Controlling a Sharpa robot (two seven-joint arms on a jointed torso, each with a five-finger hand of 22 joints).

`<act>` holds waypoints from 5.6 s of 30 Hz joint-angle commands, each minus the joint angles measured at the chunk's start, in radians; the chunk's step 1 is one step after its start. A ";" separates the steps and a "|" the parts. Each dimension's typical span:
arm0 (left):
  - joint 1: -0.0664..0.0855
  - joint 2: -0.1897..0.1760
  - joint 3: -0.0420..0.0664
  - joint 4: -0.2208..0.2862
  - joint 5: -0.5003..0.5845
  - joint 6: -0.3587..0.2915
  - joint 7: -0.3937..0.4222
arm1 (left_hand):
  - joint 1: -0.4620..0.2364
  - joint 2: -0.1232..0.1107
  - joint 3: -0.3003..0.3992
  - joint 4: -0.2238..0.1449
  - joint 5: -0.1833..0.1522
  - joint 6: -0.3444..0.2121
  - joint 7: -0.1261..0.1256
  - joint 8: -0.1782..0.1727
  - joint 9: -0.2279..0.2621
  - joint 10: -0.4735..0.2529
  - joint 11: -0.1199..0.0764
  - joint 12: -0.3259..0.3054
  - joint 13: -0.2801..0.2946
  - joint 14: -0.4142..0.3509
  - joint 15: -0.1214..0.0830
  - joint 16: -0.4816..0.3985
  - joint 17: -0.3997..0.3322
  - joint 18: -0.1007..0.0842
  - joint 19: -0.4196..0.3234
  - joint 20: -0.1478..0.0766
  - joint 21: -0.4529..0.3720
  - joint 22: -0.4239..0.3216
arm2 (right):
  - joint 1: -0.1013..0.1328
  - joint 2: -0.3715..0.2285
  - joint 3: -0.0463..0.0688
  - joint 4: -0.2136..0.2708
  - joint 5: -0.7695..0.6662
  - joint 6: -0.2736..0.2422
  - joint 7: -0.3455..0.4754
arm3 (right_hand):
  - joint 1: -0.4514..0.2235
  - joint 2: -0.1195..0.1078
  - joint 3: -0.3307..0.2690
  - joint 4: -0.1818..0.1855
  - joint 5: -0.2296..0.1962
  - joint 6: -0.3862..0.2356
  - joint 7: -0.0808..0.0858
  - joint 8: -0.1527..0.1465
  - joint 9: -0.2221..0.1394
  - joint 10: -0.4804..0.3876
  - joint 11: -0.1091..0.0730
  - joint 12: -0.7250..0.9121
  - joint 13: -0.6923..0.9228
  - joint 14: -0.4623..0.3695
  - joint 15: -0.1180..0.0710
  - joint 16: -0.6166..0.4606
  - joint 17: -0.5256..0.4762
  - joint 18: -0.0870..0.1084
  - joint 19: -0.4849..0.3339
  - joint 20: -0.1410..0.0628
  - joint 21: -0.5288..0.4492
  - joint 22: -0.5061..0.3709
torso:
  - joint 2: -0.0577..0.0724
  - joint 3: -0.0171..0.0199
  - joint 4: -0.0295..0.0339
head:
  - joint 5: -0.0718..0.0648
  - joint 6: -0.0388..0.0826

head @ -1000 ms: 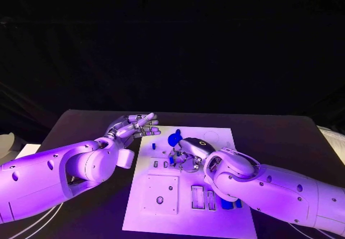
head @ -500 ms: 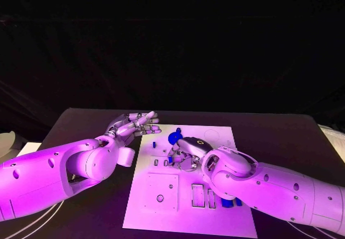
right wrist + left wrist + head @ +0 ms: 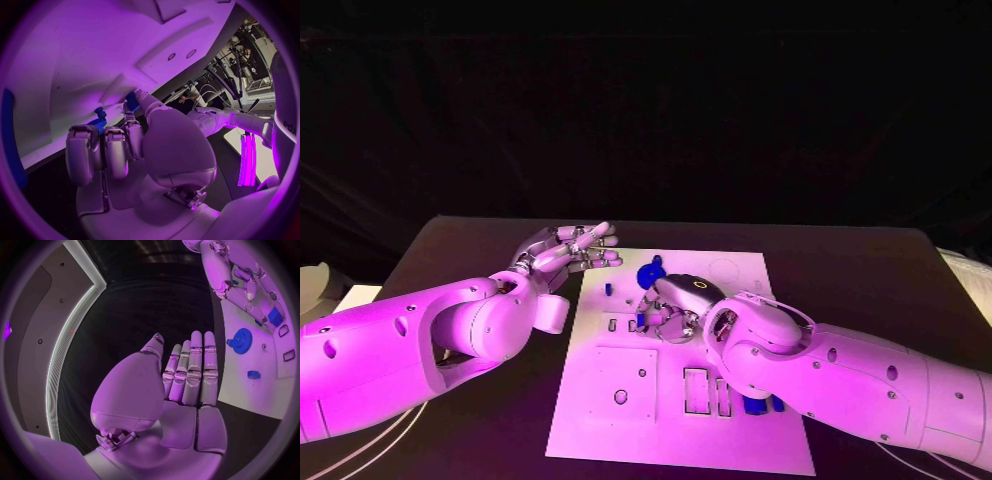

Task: Assemble the parts on the task board

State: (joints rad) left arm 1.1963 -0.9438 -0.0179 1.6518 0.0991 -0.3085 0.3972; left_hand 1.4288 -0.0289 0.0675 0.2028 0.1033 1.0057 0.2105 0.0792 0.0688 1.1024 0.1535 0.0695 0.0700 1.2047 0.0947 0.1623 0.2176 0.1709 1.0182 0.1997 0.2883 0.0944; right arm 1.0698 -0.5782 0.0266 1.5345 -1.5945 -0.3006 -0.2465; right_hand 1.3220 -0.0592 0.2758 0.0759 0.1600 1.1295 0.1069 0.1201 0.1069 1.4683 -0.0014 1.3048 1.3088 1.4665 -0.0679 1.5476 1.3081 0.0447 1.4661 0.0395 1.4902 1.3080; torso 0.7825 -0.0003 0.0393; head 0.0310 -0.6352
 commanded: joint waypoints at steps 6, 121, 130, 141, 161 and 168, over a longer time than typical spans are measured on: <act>0.000 0.000 0.001 0.003 0.002 0.019 0.006 | -0.002 0.008 -0.001 -0.005 -0.004 -0.005 0.002 -0.005 0.000 -0.007 0.001 -0.006 -0.001 -0.002 0.002 -0.002 0.001 0.012 -0.004 0.006 -0.002 -0.002 | -0.010 -0.003 -0.009 -0.005 -0.021 0.077 -0.043 | -0.020 -0.020 -0.008 0.007 -0.010 -0.018 -0.003 -0.028 0.010 -0.012 0.019 -0.056 0.081 0.095 0.015 -0.004 0.221 -0.004 0.019 0.010 -0.009 0.076 | 0.000 0.0005 0.0002 | -0.001 -0.001; 0.105 0.329 0.001 -0.249 -1.121 0.530 -1.120 | -0.289 0.067 -0.287 0.087 -0.056 -0.024 -0.177 0.515 0.471 0.272 -0.189 1.181 1.126 0.366 -0.188 1.408 1.353 -0.129 0.471 -0.184 1.183 1.276 | 0.148 -0.355 0.015 0.047 0.709 -0.077 0.398 | 0.045 -0.030 -0.233 0.164 0.021 -0.168 0.039 -0.041 -0.035 -0.127 0.059 -0.266 -0.084 0.081 0.050 -0.043 0.175 0.020 -0.032 0.046 -0.081 -0.042 | -0.047 0.0090 -0.0153 | 0.045 -0.034; 0.105 0.339 -0.001 -0.256 -1.121 0.542 -1.120 | -0.256 0.082 -0.277 0.084 -0.055 -0.034 -0.177 0.524 0.489 0.272 -0.188 1.181 1.128 0.366 -0.187 1.408 1.353 -0.129 0.470 -0.183 1.184 1.277 | 0.147 -0.350 0.015 0.041 0.709 -0.075 0.397 | 0.045 -0.029 -0.235 0.164 0.024 -0.169 0.039 -0.042 -0.036 -0.129 0.059 -0.271 -0.088 0.080 0.050 -0.046 0.172 0.021 -0.034 0.046 -0.084 -0.047 | -0.047 0.0086 -0.0135 | 0.042 -0.037; 0.105 0.349 -0.002 -0.255 -1.121 0.553 -1.120 | -0.222 0.087 -0.257 0.084 -0.054 -0.042 -0.176 0.532 0.506 0.271 -0.187 1.180 1.129 0.366 -0.186 1.408 1.353 -0.129 0.469 -0.181 1.184 1.278 | 0.146 -0.345 0.015 0.036 0.709 -0.072 0.396 | 0.045 -0.029 -0.235 0.163 0.024 -0.169 0.039 -0.042 -0.036 -0.130 0.059 -0.272 -0.088 0.080 0.050 -0.046 0.172 0.021 -0.035 0.046 -0.084 -0.048 | -0.048 0.0084 -0.0140 | 0.044 -0.043; 0.104 0.353 -0.002 -0.251 -1.122 0.557 -1.121 | -0.083 0.104 -0.136 0.054 -0.054 -0.062 -0.182 0.537 0.539 0.268 -0.193 1.174 1.129 0.366 -0.190 1.408 1.353 -0.128 0.467 -0.184 1.183 1.279 | 0.145 -0.340 0.014 0.025 0.706 -0.067 0.388 | 0.058 -0.027 -0.240 0.152 0.029 -0.171 0.039 -0.043 -0.036 -0.132 0.058 -0.277 -0.095 0.080 0.049 -0.049 0.170 0.022 -0.036 0.045 -0.088 -0.053 | -0.047 0.0095 -0.0142 | 0.045 -0.049; 0.104 0.353 -0.002 -0.252 -1.122 0.560 -1.120 | 0.002 0.102 -0.046 0.025 -0.049 -0.073 -0.188 0.525 0.543 0.265 -0.199 1.169 1.128 0.366 -0.194 1.408 1.353 -0.127 0.464 -0.188 1.179 1.275 | 0.144 -0.340 0.014 0.024 0.706 -0.066 0.388 | 0.060 -0.026 -0.240 0.151 0.030 -0.171 0.039 -0.043 -0.036 -0.132 0.058 -0.277 -0.095 0.080 0.049 -0.049 0.170 0.022 -0.036 0.045 -0.088 -0.053 | -0.048 0.0098 -0.0140 | 0.044 -0.051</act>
State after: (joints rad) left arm 1.3022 -0.5929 -0.0173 1.3992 -1.0195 0.2311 -0.6973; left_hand 1.3917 0.0580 0.0128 0.2333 0.0482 0.9370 0.0244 0.6054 0.6108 1.3670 -0.0359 1.2421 1.1983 1.4676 -0.0930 1.5677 1.3080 0.0621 1.4652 0.0208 1.4667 1.3074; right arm 1.2150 -0.9193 0.0405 1.5586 -0.8785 -0.3797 0.1422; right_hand 1.3715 -0.0868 0.0386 0.2301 0.1839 0.9556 0.1481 0.0730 0.0694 1.3453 0.0573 1.0316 1.2153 1.4683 -0.0196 1.5025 1.3074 0.0548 1.4355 0.0843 1.4089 1.2562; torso 0.7349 0.0092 0.0252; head 0.0757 -0.6852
